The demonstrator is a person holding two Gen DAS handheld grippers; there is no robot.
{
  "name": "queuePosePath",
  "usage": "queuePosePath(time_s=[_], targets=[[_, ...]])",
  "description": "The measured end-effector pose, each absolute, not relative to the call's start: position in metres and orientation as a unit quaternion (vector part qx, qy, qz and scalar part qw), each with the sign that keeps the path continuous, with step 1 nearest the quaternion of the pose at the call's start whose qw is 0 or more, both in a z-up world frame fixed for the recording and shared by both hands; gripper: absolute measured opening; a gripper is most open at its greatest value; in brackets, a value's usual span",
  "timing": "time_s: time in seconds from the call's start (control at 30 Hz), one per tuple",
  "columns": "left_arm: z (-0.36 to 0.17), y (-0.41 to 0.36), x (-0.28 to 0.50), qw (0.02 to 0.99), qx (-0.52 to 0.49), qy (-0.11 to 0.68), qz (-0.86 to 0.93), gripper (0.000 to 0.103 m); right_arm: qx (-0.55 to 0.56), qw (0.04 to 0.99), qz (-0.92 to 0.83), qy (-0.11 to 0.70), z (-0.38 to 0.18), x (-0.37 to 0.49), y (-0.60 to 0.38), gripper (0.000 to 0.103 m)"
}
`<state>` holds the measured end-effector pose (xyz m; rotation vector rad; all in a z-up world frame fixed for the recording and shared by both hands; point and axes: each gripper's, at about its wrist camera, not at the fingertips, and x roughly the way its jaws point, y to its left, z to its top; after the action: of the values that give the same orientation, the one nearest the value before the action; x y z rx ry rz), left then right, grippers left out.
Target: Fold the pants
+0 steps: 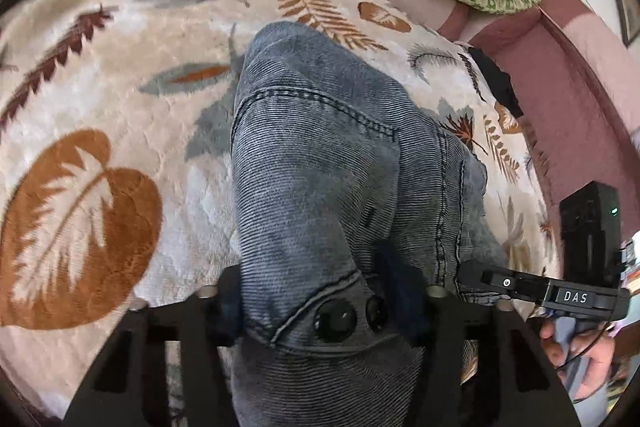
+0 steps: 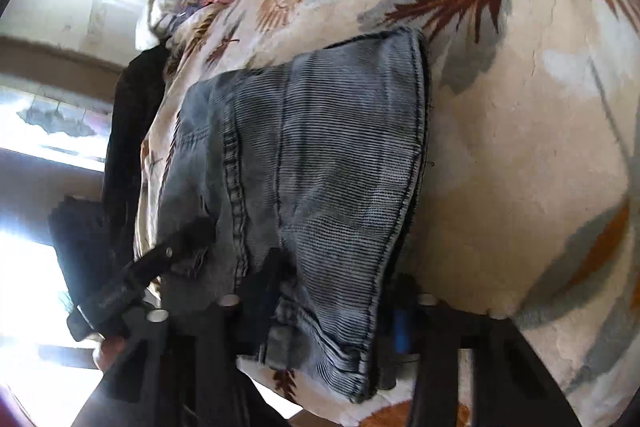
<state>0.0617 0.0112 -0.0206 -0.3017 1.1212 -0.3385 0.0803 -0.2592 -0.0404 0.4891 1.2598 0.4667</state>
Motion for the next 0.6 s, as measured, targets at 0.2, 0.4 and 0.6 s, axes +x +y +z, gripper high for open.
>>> queuePosePath(time_s=[0.2, 0.4, 0.6], targets=[[0.008, -0.009, 0.046, 0.859, -0.051, 0.486, -0.151, 0.036, 0.208, 0.780, 0.231, 0.544, -0.014, 0.068, -0.251, 0.022], [0.056, -0.016, 0.035, 0.894, -0.008, 0.422, -0.153, 0.035, 0.209, 0.803, 0.247, 0.500, 0.026, 0.062, -0.252, 0.022], [0.104, -0.015, 0.051, 0.920, -0.003, 0.357, -0.162, 0.035, 0.187, 0.838, 0.257, 0.443, 0.087, 0.083, -0.254, 0.022]])
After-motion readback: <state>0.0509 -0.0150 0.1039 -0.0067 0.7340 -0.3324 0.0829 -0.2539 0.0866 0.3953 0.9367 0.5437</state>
